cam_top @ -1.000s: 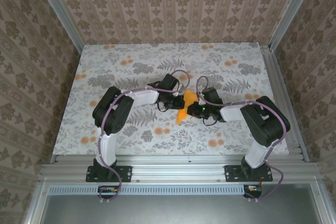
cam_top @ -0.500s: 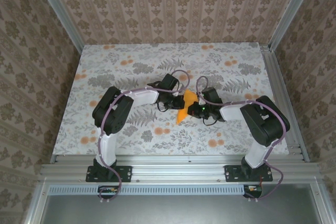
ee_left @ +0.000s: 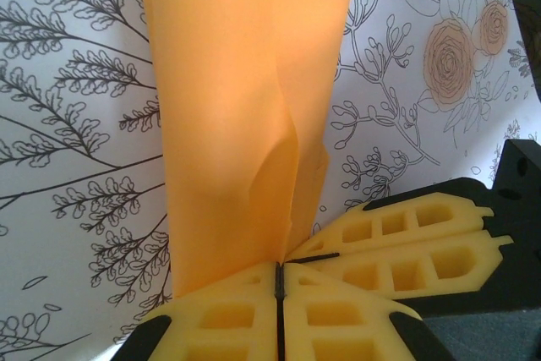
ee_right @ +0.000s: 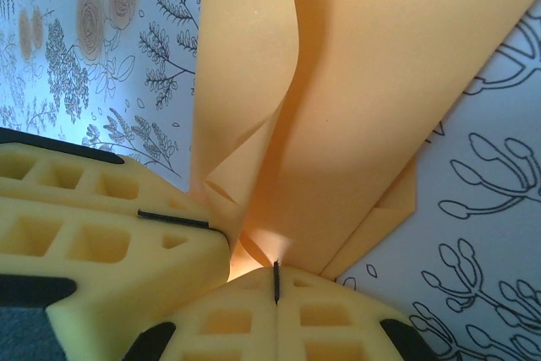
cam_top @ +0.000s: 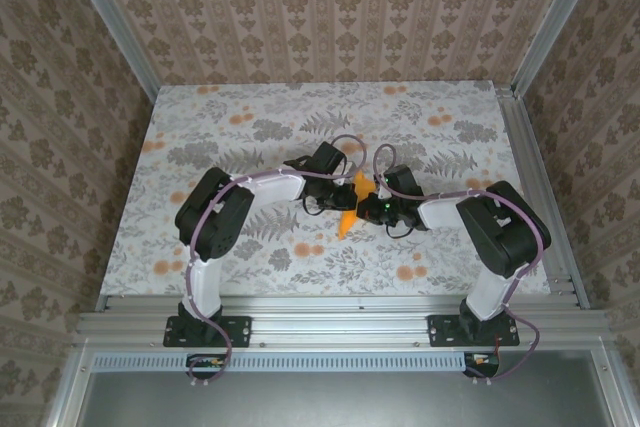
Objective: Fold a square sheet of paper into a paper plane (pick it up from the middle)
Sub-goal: Fold the wing for the fifth time at the center of the table.
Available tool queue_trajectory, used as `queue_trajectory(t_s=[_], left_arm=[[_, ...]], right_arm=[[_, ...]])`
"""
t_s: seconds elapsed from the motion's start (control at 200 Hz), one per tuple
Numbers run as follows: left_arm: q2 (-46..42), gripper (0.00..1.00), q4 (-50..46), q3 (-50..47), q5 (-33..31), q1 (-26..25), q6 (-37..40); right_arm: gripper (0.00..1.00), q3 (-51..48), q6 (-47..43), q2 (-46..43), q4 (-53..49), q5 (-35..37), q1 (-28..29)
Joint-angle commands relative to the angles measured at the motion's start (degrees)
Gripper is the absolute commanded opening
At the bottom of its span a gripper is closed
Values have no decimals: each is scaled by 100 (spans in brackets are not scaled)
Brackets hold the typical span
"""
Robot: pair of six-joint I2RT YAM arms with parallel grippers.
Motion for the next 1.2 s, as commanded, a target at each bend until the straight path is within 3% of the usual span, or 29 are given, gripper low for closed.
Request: queue_trajectory(t_s=[0.0, 0.435, 0.885, 1.195], left_arm=[[-54, 9, -22, 66, 167, -53, -166], [169, 8, 501, 93, -5, 0, -635], [185, 8, 1700, -314, -16, 80, -1762], [60, 8, 2011, -495, -145, 204, -2025]], right_arm=[[3, -113, -67, 252, -205, 226, -40], [2, -415, 63, 227, 507, 28, -45], [1, -549, 144, 306, 792, 2, -38], [0, -558, 96, 261, 679, 63, -40]])
